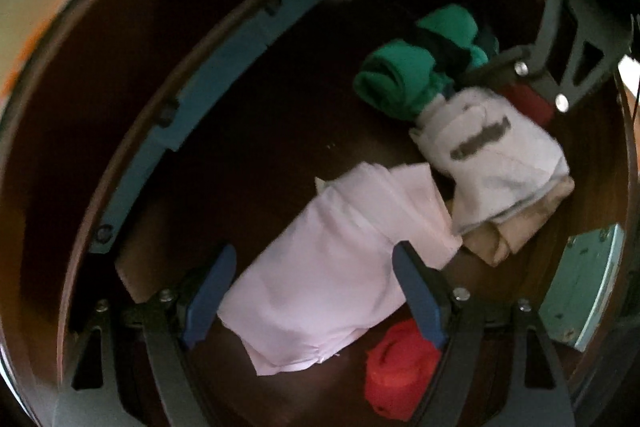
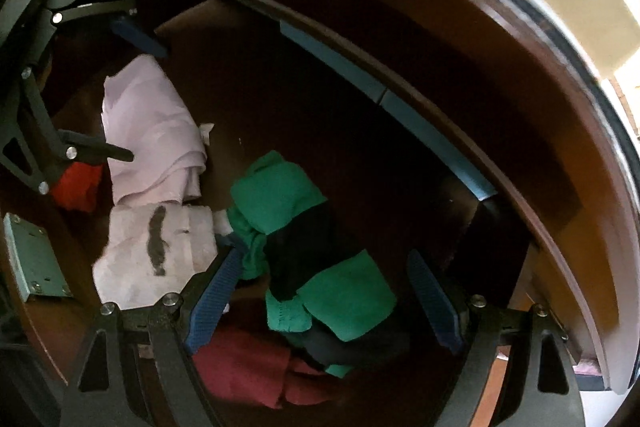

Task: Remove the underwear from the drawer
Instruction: 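Grasp the pale pink garment with the left tool while the right tool grasps the green-black sock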

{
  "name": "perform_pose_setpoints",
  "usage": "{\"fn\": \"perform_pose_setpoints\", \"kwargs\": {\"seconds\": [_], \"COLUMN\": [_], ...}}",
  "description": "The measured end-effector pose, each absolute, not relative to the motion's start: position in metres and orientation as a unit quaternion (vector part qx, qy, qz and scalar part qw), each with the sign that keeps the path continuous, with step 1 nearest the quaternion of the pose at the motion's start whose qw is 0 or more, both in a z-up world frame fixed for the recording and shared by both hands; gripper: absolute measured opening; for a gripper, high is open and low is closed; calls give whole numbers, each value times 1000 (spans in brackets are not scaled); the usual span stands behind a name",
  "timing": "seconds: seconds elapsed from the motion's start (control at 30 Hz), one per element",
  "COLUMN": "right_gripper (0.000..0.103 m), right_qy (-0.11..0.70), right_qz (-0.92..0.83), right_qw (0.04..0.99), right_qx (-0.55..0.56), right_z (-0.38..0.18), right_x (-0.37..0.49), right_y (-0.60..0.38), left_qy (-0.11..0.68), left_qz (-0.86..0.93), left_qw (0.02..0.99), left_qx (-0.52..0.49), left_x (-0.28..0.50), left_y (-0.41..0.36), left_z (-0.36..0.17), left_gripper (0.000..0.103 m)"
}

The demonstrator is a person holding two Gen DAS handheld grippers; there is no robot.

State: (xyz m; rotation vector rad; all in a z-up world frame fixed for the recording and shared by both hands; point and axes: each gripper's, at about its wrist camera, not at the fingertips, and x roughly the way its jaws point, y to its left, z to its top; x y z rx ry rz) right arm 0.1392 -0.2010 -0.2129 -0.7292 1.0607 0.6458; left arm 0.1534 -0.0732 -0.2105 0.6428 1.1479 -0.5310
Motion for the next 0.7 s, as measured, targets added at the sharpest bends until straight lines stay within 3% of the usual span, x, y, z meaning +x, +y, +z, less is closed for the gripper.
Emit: {"fn": "perform_pose_setpoints", "kwargs": {"seconds": [0.4, 0.7], "right_gripper": [87, 86], "right_qy": [515, 549], "right_qz": [308, 314], "right_qw": [718, 683], "right_qx": [-352, -366], "right_z": [-234, -254], "right_x": [151, 160], "right_y": [-189, -175], "left_qy": [566, 577], "left_qz": [-281, -291], "left_qw": [725, 711], "left_qx": [273, 276], "left_x": [173, 180], "left_y": [-68, -72], "left_z": [-233, -245], "left_gripper": [83, 93]}}
